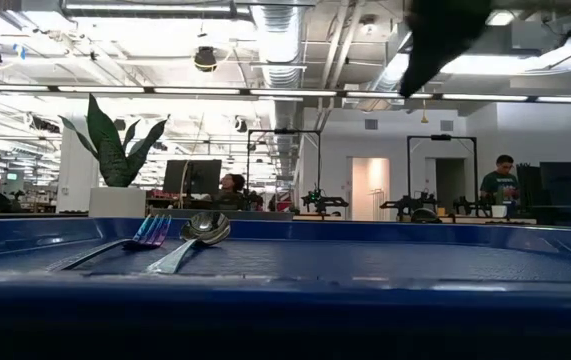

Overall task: Pick and place plate/cup/fork/spoon on tray
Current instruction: Put the blue plate on the blue tray

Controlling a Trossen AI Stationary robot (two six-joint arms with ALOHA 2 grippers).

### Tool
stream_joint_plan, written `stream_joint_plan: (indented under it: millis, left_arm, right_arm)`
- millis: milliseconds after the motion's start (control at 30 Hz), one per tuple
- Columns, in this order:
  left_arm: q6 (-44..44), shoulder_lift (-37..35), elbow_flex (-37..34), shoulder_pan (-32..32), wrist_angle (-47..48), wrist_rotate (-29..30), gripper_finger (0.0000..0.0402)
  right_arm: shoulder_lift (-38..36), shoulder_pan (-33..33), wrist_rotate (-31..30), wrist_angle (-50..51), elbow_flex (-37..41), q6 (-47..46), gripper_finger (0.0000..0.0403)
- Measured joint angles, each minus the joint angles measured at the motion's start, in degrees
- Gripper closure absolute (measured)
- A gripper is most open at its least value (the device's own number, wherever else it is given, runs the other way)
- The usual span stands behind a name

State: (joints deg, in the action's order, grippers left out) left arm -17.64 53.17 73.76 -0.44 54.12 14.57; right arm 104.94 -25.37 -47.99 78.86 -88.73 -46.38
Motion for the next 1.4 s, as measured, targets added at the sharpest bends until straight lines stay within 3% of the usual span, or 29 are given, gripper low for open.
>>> stream_joint_plan:
  millis: [167, 300, 500, 667, 900, 1400]
  left_arm:
    - [-7.39, -18.48, -22.05, -3.87, -20.3, 4.84, 0.0257]
    - [-8.73, -27.29, -33.62, -4.03, -30.57, 4.64, 0.0213]
    - [-11.98, -32.93, -38.19, -4.05, -35.64, 5.71, 0.0158]
    - [-11.26, -34.57, -38.21, -4.03, -35.64, 9.5, 0.0148]
    - [-7.67, -34.91, -38.19, -4.03, -35.61, 12.55, 0.0152]
    - [-10.56, -33.63, -38.19, -4.03, -32.31, 14.3, 0.0152]
  right_arm:
    - [-3.09, 12.02, -0.15, -8.29, 0.02, 10.19, 0.0143]
    - [-3.65, 23.79, 12.01, -19.8, -0.02, 14.98, 0.0143]
    - [-0.4, 39.14, 29.77, -37.24, 3.14, 17.49, 0.0143]
    - [2.63, 47.25, 32.78, -41.29, 6.36, 10.23, 0.0143]
    - [7.96, 47.31, 37.13, -52.83, 6.71, 4.57, 0.0143]
    - [14.38, 45.63, 38.05, -59.62, 5.67, -0.77, 0.0143]
